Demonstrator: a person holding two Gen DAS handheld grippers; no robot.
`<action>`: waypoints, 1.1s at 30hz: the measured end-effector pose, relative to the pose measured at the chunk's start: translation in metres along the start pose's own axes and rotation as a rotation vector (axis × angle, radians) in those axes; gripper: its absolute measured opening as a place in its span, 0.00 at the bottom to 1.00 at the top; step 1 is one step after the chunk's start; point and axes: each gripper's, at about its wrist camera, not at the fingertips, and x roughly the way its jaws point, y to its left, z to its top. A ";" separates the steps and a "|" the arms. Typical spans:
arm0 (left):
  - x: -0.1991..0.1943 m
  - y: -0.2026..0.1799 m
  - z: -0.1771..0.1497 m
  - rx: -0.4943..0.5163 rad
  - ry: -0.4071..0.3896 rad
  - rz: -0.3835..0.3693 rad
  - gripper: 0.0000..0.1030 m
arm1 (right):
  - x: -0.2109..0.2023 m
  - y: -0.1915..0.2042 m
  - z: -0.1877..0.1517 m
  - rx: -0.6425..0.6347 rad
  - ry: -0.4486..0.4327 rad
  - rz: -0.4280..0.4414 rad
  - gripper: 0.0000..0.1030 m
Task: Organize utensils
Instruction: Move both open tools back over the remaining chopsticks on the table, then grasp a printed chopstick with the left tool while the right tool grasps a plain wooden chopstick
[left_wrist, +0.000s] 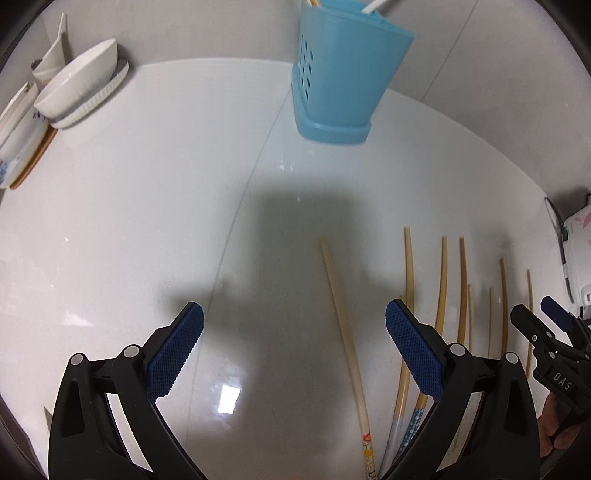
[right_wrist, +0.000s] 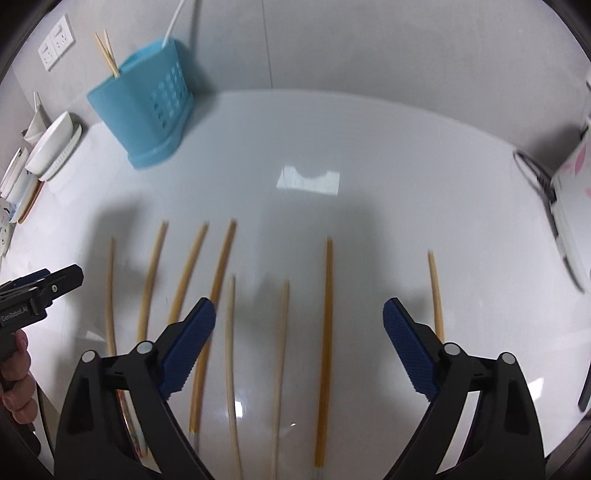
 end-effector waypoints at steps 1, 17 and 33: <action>0.005 0.000 -0.003 0.001 0.015 0.002 0.94 | 0.002 0.001 -0.005 -0.001 0.013 -0.006 0.82; 0.031 -0.010 -0.042 0.025 0.157 0.062 0.88 | 0.021 0.005 -0.042 0.026 0.216 -0.010 0.54; 0.034 -0.034 -0.029 0.052 0.238 0.094 0.08 | 0.034 0.018 -0.034 0.006 0.277 -0.041 0.31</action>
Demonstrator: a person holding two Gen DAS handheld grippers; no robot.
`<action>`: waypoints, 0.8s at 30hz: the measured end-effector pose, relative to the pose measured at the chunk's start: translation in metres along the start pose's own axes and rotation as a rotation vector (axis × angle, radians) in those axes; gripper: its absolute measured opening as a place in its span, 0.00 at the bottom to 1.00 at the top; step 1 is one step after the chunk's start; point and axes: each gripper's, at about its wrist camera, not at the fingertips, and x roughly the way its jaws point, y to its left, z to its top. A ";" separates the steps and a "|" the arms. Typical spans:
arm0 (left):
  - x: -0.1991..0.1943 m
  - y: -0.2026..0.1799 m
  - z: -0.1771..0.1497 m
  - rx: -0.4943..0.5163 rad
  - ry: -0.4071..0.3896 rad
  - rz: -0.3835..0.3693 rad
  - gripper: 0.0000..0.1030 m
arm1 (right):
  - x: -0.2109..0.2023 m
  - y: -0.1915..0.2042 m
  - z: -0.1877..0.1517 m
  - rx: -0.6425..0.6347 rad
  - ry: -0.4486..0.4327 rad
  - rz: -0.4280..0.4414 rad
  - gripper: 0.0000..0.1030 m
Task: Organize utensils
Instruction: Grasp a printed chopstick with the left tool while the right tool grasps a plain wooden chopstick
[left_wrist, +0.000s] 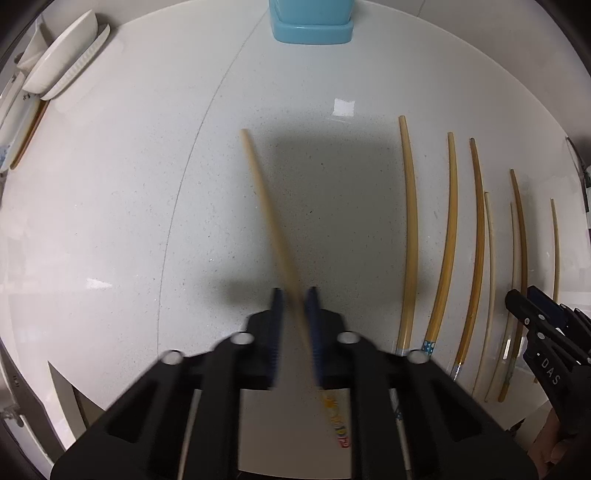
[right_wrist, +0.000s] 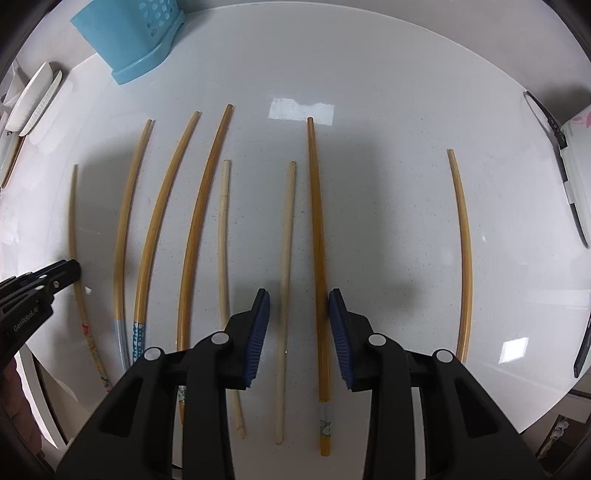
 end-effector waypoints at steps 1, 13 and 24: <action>0.000 0.000 0.000 -0.002 0.000 -0.003 0.07 | 0.000 0.001 0.001 0.004 -0.001 0.005 0.30; -0.009 0.024 -0.007 0.002 -0.003 -0.034 0.06 | 0.000 -0.020 0.006 0.040 0.013 0.016 0.27; -0.020 0.022 -0.006 0.006 -0.008 -0.044 0.06 | 0.005 -0.012 0.010 0.039 0.054 0.004 0.07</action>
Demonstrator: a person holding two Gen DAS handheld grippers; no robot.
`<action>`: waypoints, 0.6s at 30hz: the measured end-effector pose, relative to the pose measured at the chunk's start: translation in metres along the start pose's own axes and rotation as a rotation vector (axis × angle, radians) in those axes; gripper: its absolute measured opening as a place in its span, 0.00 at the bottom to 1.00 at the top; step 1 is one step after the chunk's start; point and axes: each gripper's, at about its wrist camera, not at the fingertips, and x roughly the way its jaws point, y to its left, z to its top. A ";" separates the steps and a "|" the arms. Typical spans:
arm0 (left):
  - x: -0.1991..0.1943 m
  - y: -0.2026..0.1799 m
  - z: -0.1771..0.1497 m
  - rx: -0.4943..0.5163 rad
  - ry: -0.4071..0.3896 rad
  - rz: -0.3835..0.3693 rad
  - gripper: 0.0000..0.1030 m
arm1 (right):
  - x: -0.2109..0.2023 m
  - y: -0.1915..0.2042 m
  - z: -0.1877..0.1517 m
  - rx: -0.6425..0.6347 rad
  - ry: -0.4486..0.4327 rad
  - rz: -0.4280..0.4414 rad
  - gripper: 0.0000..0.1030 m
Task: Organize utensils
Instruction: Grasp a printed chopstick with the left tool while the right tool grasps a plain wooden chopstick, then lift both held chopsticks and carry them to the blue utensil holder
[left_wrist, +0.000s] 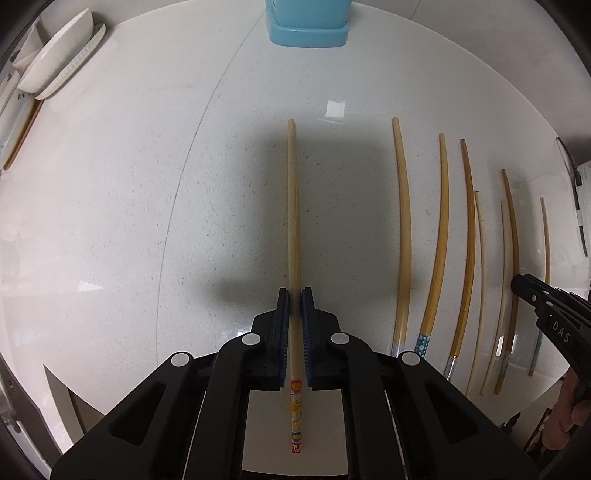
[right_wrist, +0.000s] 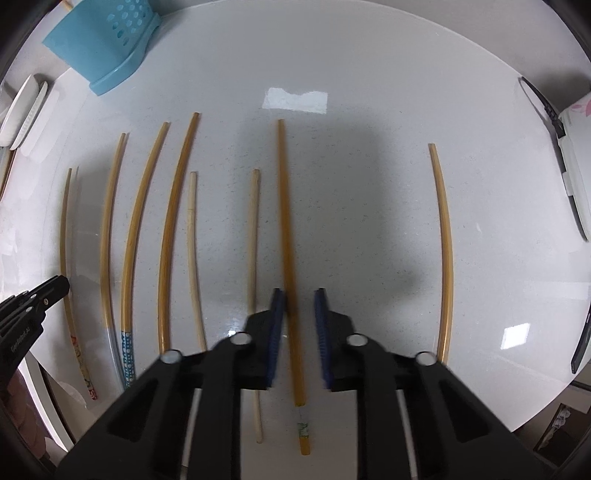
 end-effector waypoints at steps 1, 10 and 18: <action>-0.001 0.000 0.000 0.001 -0.001 -0.001 0.06 | 0.000 -0.002 0.000 0.004 0.003 0.001 0.06; -0.018 0.000 0.004 0.005 -0.023 -0.004 0.06 | -0.006 -0.008 0.004 0.022 -0.013 0.005 0.06; -0.033 0.000 0.003 0.004 -0.066 -0.018 0.06 | -0.033 -0.006 0.005 0.017 -0.086 -0.003 0.06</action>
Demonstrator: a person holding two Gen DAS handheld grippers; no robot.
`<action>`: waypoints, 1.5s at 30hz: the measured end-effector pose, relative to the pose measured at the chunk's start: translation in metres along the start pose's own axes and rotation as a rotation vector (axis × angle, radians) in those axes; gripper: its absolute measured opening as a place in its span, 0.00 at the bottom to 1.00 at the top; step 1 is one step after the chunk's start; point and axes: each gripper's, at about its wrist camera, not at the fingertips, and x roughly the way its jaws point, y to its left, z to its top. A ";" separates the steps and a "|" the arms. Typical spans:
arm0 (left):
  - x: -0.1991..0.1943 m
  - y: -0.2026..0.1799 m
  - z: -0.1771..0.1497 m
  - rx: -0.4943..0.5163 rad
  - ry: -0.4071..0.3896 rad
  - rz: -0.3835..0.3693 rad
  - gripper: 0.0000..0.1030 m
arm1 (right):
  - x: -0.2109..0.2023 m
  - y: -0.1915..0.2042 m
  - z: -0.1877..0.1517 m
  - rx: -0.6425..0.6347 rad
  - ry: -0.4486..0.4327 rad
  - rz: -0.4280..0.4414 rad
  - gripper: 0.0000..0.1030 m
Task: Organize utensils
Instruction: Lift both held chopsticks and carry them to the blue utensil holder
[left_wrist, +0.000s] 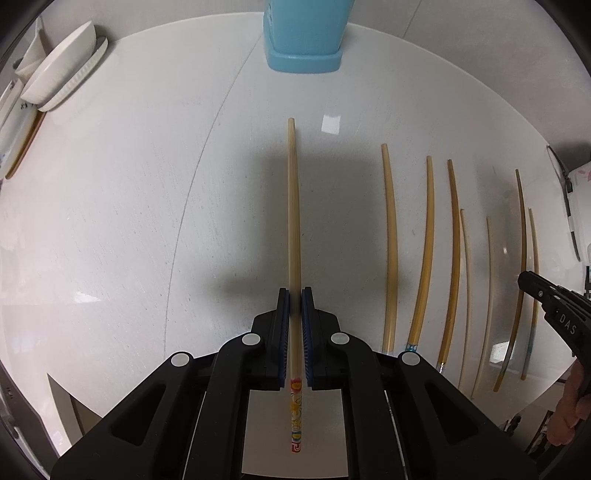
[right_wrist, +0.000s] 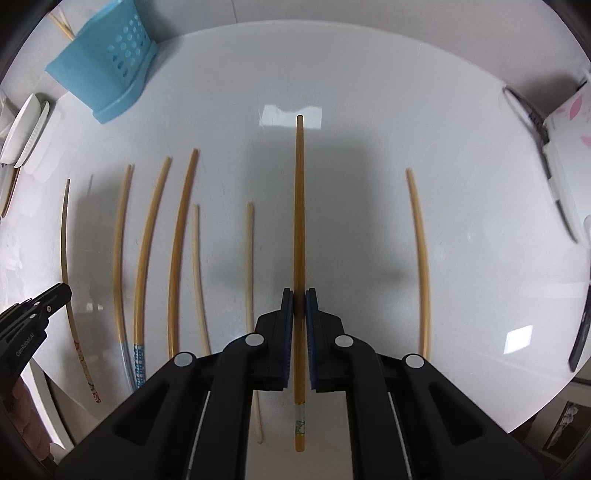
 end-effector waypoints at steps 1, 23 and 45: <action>-0.004 0.000 0.000 0.001 -0.009 -0.001 0.06 | -0.004 0.001 0.000 0.001 -0.012 0.008 0.06; -0.086 0.002 0.024 -0.010 -0.250 0.007 0.06 | -0.079 0.007 0.039 -0.054 -0.250 0.058 0.06; -0.164 -0.004 0.089 -0.046 -0.473 -0.035 0.06 | -0.149 0.035 0.095 -0.093 -0.492 0.127 0.06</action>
